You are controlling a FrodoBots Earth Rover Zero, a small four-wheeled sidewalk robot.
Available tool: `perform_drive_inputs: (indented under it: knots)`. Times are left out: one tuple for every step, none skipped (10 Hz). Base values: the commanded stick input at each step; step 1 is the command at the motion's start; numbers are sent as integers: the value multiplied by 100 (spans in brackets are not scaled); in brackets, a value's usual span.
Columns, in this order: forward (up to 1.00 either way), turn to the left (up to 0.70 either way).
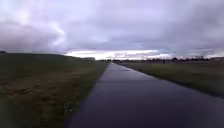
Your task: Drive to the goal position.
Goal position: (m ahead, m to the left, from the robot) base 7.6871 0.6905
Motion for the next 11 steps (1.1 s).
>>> perform_drive_inputs:
  knots:
    - [70, 0]
    - [70, 0]
    - [70, 0]
    - [70, 0]
    - [70, 0]
    - [70, 0]
    - [70, 0]
    - [70, 0]
    - [70, 0]
    - [70, 0]
    - [70, 0]
